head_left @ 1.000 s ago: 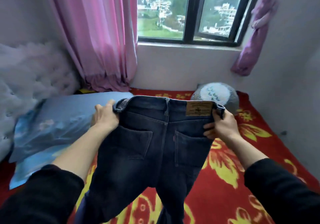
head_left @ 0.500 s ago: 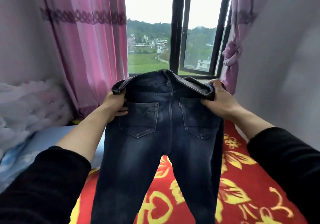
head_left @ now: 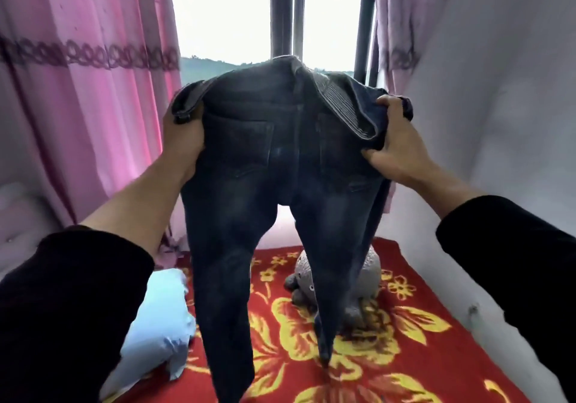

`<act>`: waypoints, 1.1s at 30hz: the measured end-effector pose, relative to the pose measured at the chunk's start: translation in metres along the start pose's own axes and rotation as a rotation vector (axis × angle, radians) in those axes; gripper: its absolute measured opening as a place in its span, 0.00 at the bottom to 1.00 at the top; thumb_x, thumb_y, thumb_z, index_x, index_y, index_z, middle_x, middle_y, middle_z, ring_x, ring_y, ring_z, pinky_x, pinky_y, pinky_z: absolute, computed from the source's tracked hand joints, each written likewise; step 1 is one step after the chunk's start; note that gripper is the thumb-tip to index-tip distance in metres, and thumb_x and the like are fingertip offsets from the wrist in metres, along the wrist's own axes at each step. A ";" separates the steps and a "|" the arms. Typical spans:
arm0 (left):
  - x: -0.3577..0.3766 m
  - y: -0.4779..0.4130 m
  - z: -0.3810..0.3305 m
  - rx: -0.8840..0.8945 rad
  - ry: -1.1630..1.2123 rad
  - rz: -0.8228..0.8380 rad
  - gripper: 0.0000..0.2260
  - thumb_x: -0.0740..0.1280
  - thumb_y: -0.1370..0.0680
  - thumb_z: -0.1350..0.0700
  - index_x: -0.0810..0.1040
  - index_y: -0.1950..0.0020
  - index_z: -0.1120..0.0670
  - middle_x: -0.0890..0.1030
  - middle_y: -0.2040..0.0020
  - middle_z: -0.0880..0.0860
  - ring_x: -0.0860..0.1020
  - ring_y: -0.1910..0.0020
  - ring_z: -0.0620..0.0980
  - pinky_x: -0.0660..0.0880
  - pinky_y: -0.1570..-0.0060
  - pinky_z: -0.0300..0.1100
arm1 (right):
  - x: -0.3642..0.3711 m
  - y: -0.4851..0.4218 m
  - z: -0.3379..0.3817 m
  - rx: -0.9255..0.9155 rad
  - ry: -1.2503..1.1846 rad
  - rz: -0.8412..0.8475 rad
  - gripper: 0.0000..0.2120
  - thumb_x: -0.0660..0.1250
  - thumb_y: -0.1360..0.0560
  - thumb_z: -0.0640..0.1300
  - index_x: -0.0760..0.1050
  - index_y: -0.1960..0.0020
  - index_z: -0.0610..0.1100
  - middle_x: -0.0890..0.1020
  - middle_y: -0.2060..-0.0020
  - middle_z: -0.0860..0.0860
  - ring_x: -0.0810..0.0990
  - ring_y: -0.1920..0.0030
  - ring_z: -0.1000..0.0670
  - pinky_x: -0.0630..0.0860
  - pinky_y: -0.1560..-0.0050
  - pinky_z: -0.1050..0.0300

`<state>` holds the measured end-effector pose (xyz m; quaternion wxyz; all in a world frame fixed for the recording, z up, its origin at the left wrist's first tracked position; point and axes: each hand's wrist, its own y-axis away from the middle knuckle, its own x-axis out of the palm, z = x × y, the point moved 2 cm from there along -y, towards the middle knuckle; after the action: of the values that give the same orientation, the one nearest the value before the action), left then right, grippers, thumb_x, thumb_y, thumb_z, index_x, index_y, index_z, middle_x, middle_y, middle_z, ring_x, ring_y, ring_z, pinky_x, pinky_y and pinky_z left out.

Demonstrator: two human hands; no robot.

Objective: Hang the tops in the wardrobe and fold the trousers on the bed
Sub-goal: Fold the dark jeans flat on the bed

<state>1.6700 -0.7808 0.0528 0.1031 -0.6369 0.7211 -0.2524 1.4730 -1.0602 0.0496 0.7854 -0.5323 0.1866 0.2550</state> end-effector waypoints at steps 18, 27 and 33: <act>-0.107 0.311 0.217 -0.975 0.211 -0.054 0.16 0.62 0.43 0.56 0.73 0.57 0.58 0.73 0.61 0.55 0.78 0.58 0.56 0.77 0.50 0.55 | 0.116 0.297 -0.103 1.078 -0.494 0.408 0.11 0.68 0.28 0.49 0.79 0.65 0.43 0.79 0.62 0.45 0.76 0.61 0.46 0.73 0.63 0.62; -0.131 0.514 0.276 -1.319 -0.400 0.063 0.18 0.59 0.31 0.76 0.79 0.47 0.63 0.76 0.65 0.53 0.70 0.70 0.48 0.63 0.80 0.29 | 0.132 0.497 -0.155 1.280 -0.178 0.957 0.08 0.67 0.38 0.32 0.75 0.59 0.35 0.75 0.67 0.42 0.72 0.75 0.46 0.70 0.73 0.59; -0.154 0.607 0.297 -1.320 -0.628 0.134 0.21 0.63 0.34 0.76 0.78 0.45 0.60 0.72 0.70 0.52 0.68 0.72 0.49 0.64 0.74 0.36 | 0.113 0.607 -0.171 1.429 -0.040 1.149 0.05 0.63 0.39 0.28 0.73 0.63 0.34 0.71 0.74 0.42 0.69 0.76 0.47 0.66 0.71 0.61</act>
<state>1.3095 -0.6637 -0.5269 -0.0852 -0.5634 0.6967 0.4358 1.1964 -1.0121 -0.5258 0.6834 0.2594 0.5222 0.4394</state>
